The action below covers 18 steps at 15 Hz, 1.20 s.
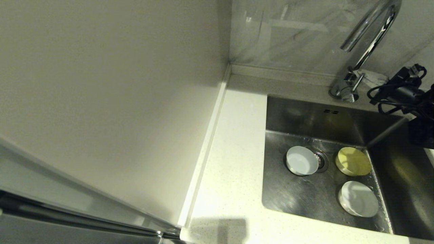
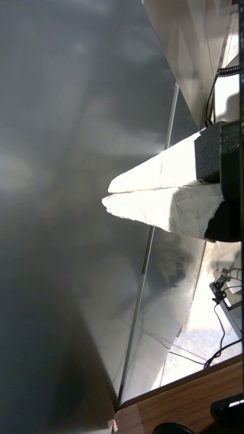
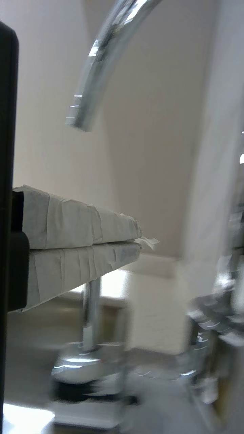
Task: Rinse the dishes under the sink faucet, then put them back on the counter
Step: Turn on the faucet, then wait for the water to rinse the bowl
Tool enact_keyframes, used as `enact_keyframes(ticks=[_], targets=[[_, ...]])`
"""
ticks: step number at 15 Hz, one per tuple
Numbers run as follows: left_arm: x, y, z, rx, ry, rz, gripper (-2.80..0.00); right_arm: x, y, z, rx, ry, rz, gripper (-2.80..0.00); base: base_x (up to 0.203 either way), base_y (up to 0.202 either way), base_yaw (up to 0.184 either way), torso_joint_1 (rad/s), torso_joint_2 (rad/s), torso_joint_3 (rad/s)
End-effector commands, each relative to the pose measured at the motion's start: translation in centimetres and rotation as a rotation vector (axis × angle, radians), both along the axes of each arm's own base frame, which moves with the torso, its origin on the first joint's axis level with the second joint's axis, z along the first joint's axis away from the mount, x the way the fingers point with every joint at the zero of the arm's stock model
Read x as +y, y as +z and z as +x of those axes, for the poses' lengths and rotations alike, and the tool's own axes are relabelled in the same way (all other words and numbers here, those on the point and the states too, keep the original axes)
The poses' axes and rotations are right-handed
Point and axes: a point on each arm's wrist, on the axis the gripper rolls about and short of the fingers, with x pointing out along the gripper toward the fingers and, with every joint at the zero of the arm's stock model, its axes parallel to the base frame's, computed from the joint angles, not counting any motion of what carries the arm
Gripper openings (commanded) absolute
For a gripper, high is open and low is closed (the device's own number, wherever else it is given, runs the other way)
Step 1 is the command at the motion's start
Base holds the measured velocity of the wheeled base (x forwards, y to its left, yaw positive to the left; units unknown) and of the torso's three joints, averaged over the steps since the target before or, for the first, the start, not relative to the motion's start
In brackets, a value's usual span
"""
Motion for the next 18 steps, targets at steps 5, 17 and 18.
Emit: enact_keyframes(ticks=[5, 17, 18], targets=[[0.0, -0.1, 0.0, 0.003, 0.0, 0.0, -2.8, -3.3, -0.8, -2.8, 0.096, 0.062, -0.076, -2.8, 0.0, 0.0, 0.0, 0.0, 0.0, 0.0], [0.0, -0.1, 0.0, 0.003, 0.0, 0.0, -2.8, -4.9, 9.7, -16.4, 0.054, -0.119, -0.178, -2.8, 0.0, 0.0, 0.0, 0.0, 0.0, 0.0], [0.0, -0.1, 0.0, 0.003, 0.0, 0.0, -2.8, -4.9, 10.9, -18.5, 0.106, -0.134, -0.165, -2.8, 0.0, 0.0, 0.0, 0.0, 0.0, 0.0]])
